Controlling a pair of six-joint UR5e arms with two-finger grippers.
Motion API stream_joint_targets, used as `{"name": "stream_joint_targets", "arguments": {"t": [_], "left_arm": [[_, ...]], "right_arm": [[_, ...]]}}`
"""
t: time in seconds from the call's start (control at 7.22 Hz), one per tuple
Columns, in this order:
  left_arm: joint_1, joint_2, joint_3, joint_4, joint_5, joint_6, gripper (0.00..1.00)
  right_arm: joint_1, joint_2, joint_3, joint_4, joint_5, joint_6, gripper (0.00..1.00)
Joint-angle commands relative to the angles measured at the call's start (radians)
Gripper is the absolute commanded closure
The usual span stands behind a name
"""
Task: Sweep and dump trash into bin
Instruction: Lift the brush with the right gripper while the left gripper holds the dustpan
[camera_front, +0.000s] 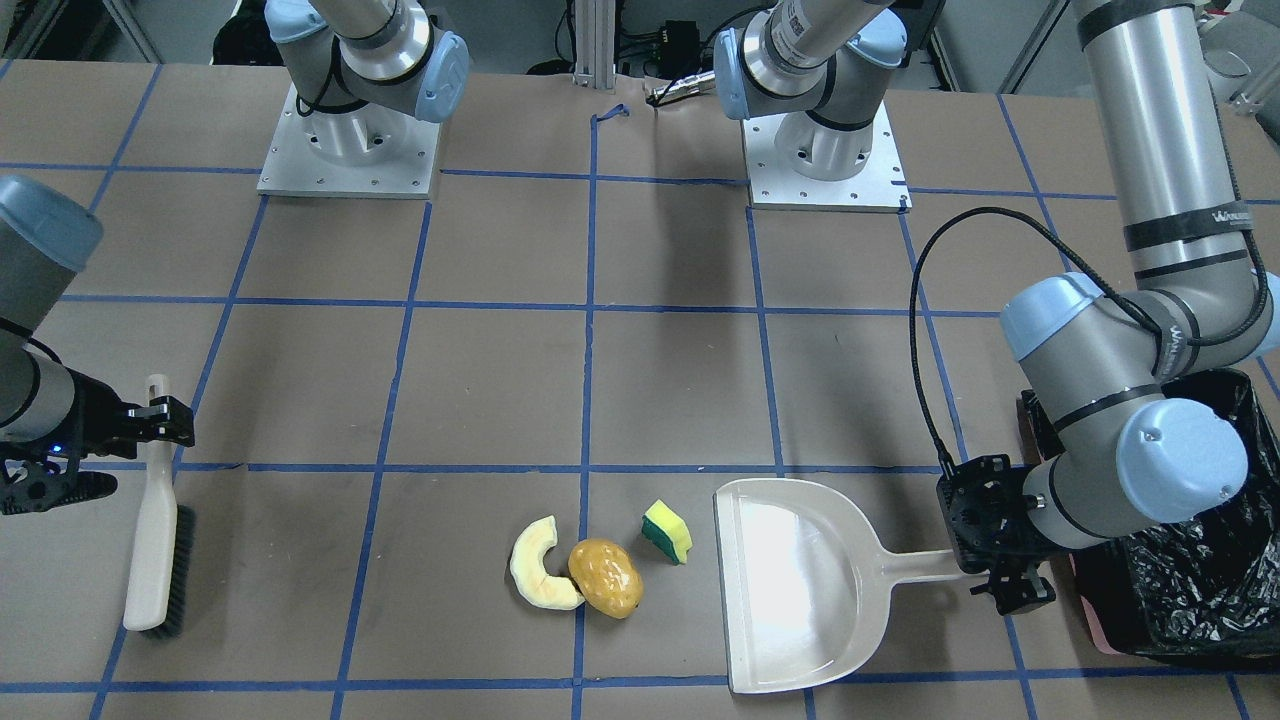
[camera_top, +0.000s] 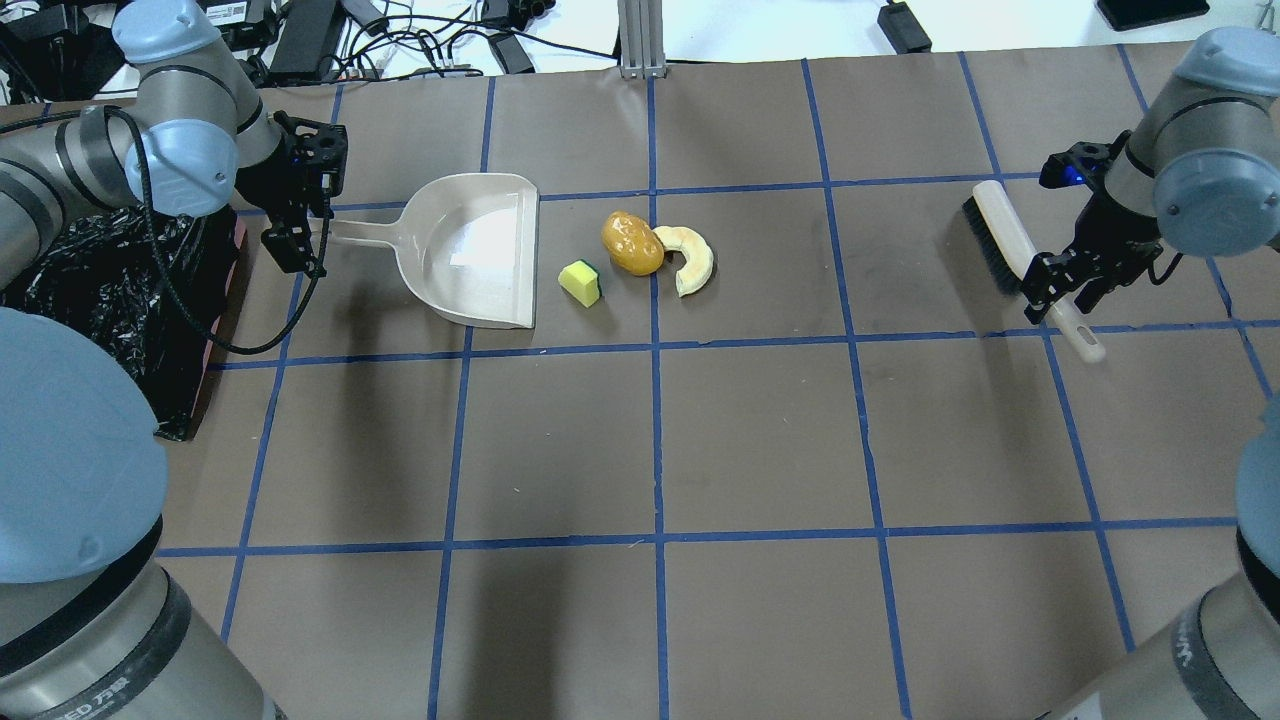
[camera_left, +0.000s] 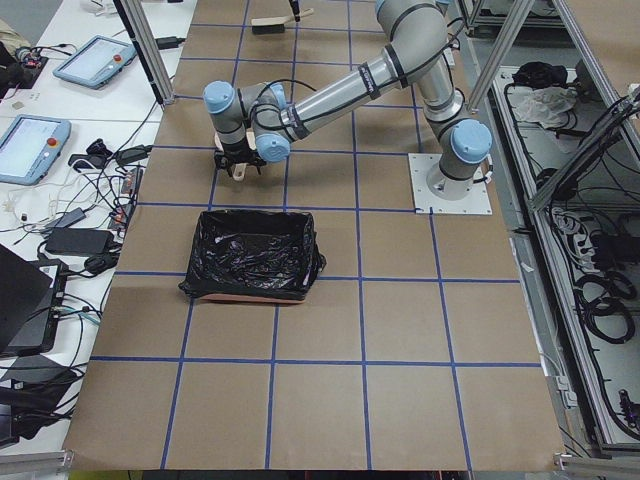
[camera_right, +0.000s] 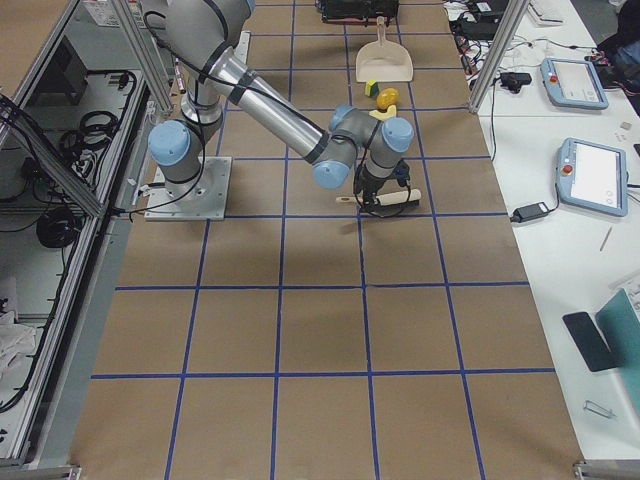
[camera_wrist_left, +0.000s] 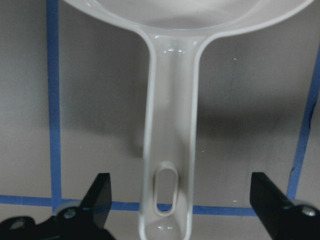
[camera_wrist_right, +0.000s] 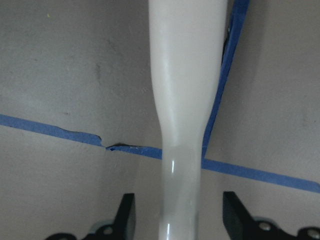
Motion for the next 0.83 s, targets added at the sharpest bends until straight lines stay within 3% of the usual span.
{"name": "stream_joint_targets", "arguments": {"t": [0.0, 0.14, 0.69], "left_arm": [[-0.01, 0.005, -0.001, 0.0, -0.016, 0.005, 0.14], [-0.026, 0.011, -0.001, 0.0, -0.013, 0.0, 0.35], [-0.029, 0.005, -0.001, 0.009, -0.014, 0.014, 0.35]], "right_arm": [[-0.001, 0.004, 0.003, 0.0, -0.006, -0.005, 0.48], [-0.001, 0.006, 0.004, 0.002, -0.007, -0.002, 0.48], [-0.001, -0.003, 0.001, 0.008, -0.007, 0.005, 0.45]]}}
